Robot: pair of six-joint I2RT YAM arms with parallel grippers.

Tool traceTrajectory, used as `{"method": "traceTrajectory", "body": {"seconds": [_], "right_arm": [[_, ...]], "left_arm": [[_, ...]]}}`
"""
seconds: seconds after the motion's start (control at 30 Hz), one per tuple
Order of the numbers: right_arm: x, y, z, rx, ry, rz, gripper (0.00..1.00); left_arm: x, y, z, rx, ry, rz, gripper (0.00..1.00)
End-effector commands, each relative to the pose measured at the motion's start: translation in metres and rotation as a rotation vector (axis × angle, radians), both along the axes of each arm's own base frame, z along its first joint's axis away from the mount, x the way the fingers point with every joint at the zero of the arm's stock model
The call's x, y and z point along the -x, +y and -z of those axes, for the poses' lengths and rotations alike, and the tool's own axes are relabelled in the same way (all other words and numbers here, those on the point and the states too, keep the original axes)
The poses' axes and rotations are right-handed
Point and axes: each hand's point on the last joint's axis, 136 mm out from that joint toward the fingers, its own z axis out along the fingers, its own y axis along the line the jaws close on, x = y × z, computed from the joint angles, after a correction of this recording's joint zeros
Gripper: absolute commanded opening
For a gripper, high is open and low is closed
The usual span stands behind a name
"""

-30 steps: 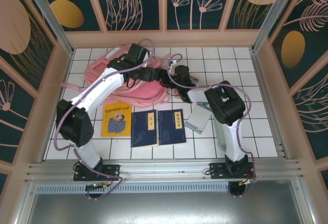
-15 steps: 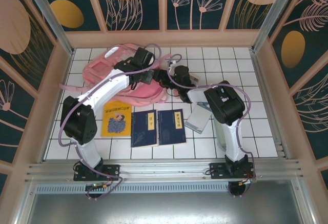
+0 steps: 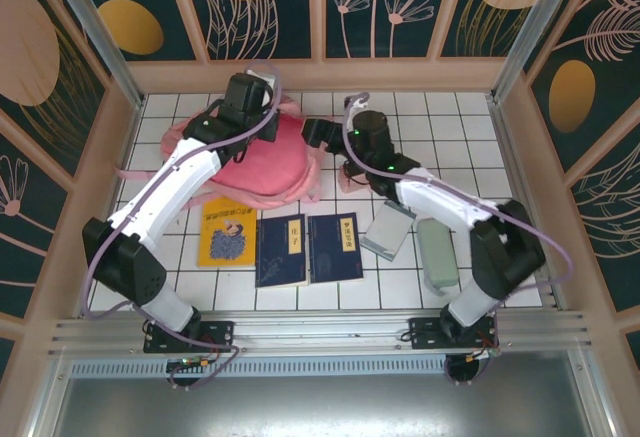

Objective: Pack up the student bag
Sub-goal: Pick up the loose stationery at the center of the table.

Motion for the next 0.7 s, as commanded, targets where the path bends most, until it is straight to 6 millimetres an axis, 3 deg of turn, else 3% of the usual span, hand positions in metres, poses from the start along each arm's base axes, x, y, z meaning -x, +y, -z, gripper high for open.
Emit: {"method": "traceTrajectory", "body": {"seconds": [0.0,0.13,0.23,0.27,0.33,0.57,0.67], "right_arm": [[0.002,-0.046,0.026,0.326,-0.007,0.089,0.99],[0.006,-0.07,0.044,0.51,0.022,0.147,0.99],[0.002,-0.101,0.06,0.299,0.15,0.238,0.99],[0.0,-0.106,0.066,0.203,0.205,0.184,0.99],[0.0,-0.104,0.079,0.168,0.255,0.093,0.99],[-0.001,-0.078,0.135,0.573,0.385,-0.03,0.99],[0.0,-0.07,0.153,0.633,0.437,-0.046,0.99]], "left_arm": [[-0.005,-0.008,-0.062,0.129,-0.152,0.0,0.0],[-0.004,-0.014,-0.07,0.182,-0.164,0.016,0.0],[-0.006,-0.015,-0.068,0.188,-0.161,0.016,0.0],[-0.006,-0.014,-0.066,0.19,-0.158,0.013,0.0],[-0.006,-0.013,-0.061,0.199,-0.147,0.01,0.0],[-0.006,-0.011,-0.048,0.221,-0.115,0.014,0.0],[-0.005,-0.005,-0.049,0.22,-0.122,0.001,0.0]]}}
